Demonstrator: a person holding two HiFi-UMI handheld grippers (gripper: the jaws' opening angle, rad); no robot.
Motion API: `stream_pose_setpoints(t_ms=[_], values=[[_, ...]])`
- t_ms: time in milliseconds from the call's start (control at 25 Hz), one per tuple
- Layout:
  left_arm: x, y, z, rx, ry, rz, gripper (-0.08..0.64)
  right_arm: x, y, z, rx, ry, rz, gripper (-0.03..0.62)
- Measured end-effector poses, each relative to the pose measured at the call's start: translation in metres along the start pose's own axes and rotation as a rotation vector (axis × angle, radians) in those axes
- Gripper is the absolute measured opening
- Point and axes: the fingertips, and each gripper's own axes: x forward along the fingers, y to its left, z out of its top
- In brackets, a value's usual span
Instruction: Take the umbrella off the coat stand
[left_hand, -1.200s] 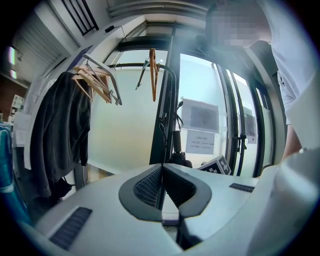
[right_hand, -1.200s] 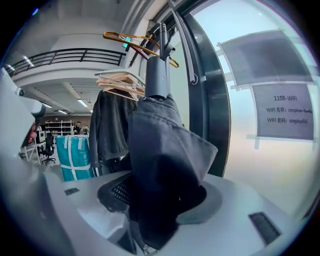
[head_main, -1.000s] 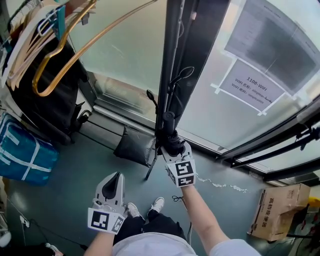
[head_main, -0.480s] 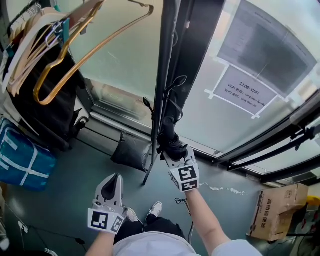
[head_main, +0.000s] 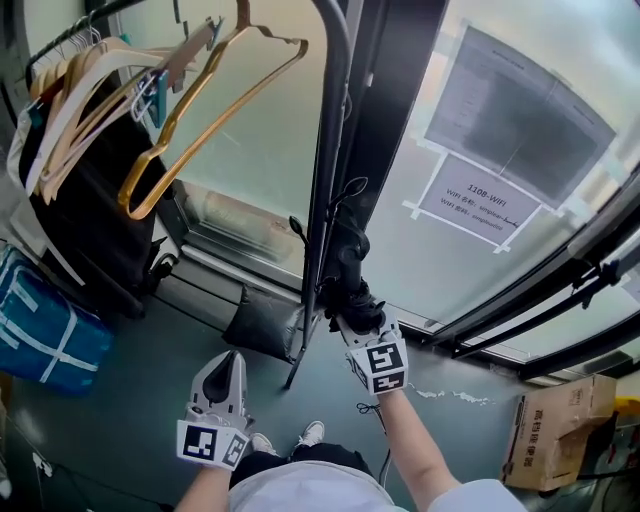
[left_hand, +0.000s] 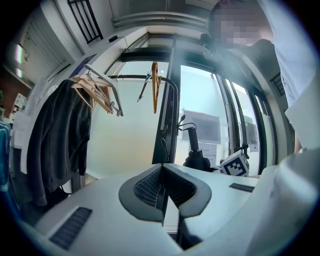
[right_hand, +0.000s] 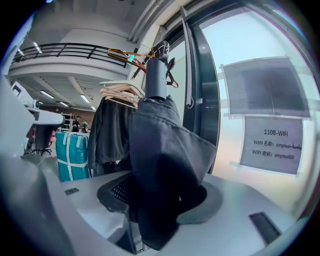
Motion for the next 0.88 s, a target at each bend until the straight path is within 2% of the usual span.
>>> stream_pose_setpoints(t_ms=[320,880], values=[[0.0,0.011,0.009,-0.001,-0.036,0.021,0.026,-0.008,-0.014,0.01,-0.023,0.003,-0.028,0.235],[0.0,0.027,0.012,0.006,-0.039,0.039,0.026,-0.009,-0.031,0.059,-0.025,-0.077,-0.058,0.235]])
